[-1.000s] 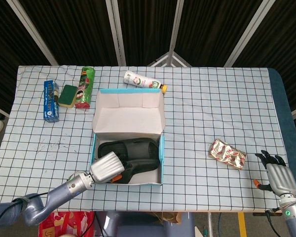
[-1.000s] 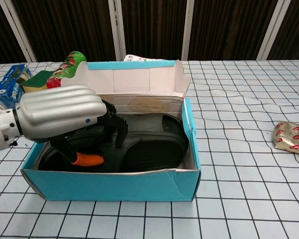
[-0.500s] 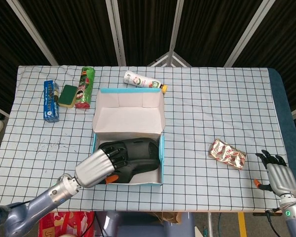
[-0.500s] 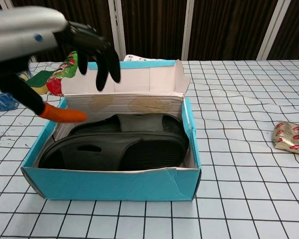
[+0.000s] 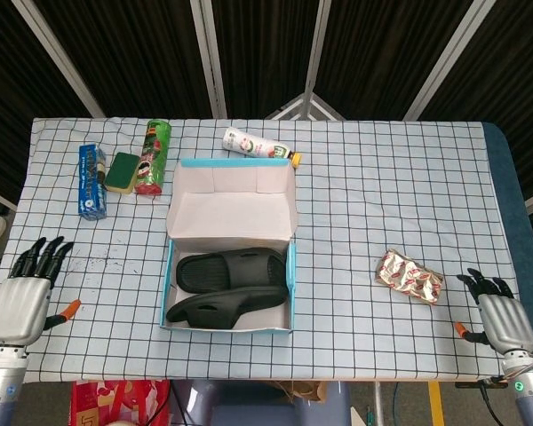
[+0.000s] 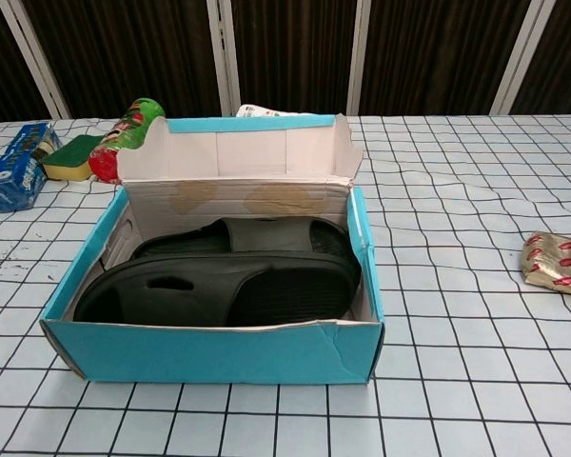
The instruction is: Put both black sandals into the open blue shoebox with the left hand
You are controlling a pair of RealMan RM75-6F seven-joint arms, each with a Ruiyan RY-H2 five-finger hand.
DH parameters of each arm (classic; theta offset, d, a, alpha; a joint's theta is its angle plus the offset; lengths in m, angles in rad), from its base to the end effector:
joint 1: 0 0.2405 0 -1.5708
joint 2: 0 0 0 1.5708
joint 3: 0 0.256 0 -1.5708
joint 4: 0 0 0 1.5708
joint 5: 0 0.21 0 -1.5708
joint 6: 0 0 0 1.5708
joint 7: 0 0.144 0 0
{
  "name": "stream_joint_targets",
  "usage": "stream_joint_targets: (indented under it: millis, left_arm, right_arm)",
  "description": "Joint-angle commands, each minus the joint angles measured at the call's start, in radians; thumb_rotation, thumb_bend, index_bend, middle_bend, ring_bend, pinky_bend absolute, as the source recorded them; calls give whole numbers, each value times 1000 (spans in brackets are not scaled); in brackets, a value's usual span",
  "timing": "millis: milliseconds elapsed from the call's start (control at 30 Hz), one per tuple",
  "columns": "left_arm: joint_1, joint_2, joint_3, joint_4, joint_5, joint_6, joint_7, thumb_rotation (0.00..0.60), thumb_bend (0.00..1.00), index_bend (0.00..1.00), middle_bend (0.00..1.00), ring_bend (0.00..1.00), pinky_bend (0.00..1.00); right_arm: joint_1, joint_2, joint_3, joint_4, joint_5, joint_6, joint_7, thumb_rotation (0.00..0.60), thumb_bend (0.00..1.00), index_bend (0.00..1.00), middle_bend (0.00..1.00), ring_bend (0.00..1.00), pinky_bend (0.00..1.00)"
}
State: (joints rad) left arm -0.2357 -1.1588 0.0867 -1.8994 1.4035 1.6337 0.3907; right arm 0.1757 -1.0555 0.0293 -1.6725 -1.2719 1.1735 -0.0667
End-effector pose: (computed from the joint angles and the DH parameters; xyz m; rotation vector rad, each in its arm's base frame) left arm -0.2431 0.1859 0.1342 -1.4235 -0.8184 -0.8732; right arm -0.3343 -0.1962 0.1424 1.4385 -1.1453 0.6180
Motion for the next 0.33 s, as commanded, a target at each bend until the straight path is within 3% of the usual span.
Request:
stream_joint_targets:
  millis: [33,167,333]
  left_arm:
    - [39,-75,-21,132,-36,-8,-41,600,282,97,35,0,99]
    - [55,-99,-63,151,-55,21,-26,600,282,93,37,0,99]
    - [70,-104,-74,187,-47,17,-50,600,282,93,40,0,99]
  right_arm:
    - [-3,-2,-2,2,-16,14,2,600,291,163,85,158,72]
    - [-6,-4,-5,1,-35,26,-1,600,291,162,85,157,72]
    - [-10,-5,-6,0,-51,40,1,600,291,163,85,158,72]
